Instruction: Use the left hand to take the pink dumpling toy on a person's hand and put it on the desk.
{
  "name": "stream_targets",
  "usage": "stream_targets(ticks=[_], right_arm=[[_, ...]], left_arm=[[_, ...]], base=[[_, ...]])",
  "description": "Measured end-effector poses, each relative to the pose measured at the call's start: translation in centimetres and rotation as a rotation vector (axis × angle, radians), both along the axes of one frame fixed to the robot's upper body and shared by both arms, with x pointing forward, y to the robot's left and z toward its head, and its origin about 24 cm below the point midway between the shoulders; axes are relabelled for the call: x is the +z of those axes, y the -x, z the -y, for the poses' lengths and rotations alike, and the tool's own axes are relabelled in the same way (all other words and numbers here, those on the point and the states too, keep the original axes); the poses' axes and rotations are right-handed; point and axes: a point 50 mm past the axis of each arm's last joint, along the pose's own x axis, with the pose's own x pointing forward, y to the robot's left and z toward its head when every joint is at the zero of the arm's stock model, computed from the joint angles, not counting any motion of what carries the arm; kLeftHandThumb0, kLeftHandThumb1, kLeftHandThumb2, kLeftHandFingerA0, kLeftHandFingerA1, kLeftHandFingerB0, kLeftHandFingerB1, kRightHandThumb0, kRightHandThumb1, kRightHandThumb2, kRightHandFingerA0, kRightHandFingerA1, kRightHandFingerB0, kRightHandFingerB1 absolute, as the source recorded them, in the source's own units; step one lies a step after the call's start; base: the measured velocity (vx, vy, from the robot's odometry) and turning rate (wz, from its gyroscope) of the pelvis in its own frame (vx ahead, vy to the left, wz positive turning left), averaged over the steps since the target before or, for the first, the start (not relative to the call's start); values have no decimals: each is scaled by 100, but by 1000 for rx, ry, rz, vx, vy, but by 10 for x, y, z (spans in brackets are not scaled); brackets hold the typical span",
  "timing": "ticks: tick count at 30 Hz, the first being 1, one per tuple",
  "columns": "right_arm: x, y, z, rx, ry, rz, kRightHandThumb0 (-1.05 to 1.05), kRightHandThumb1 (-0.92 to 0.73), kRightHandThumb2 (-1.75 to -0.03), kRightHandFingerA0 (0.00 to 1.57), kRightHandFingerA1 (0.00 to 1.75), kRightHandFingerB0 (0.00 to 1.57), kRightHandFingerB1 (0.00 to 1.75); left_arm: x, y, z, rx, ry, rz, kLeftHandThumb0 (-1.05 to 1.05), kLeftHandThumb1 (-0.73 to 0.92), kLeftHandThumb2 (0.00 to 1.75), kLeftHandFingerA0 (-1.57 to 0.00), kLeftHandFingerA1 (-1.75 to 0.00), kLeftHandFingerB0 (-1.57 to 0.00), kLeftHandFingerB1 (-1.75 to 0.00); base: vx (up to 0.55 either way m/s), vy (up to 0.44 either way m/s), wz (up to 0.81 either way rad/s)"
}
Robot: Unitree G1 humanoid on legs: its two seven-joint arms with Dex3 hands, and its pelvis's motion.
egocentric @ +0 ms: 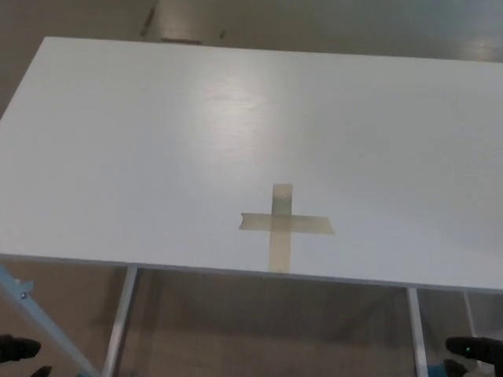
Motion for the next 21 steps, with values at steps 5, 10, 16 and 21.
stream_targets(ticks=[5,10,16,21], right_arm=[[-2,3,1,-21,-10,-13,-22,-69,-61,63,44,56,43],[-3,4,1,-27,-12,-18,-22,-69,-61,62,44,55,42],[-3,4,2,-29,-12,-19,-23,-69,-61,62,44,55,43],[-3,4,2,-27,-11,-20,-22,-69,-61,63,44,56,43]], left_arm=[[-2,3,0,2,5,-7,-38,66,60,-73,-44,-49,-38],[-2,2,0,-2,6,-1,-37,66,60,-74,-45,-50,-38],[-3,4,0,-1,8,-7,-36,66,60,-74,-45,-50,-39],[-4,4,0,-5,11,-7,-36,66,60,-75,-45,-53,-40]], base=[[0,0,0],[0,0,0],[0,0,0],[0,0,0]])
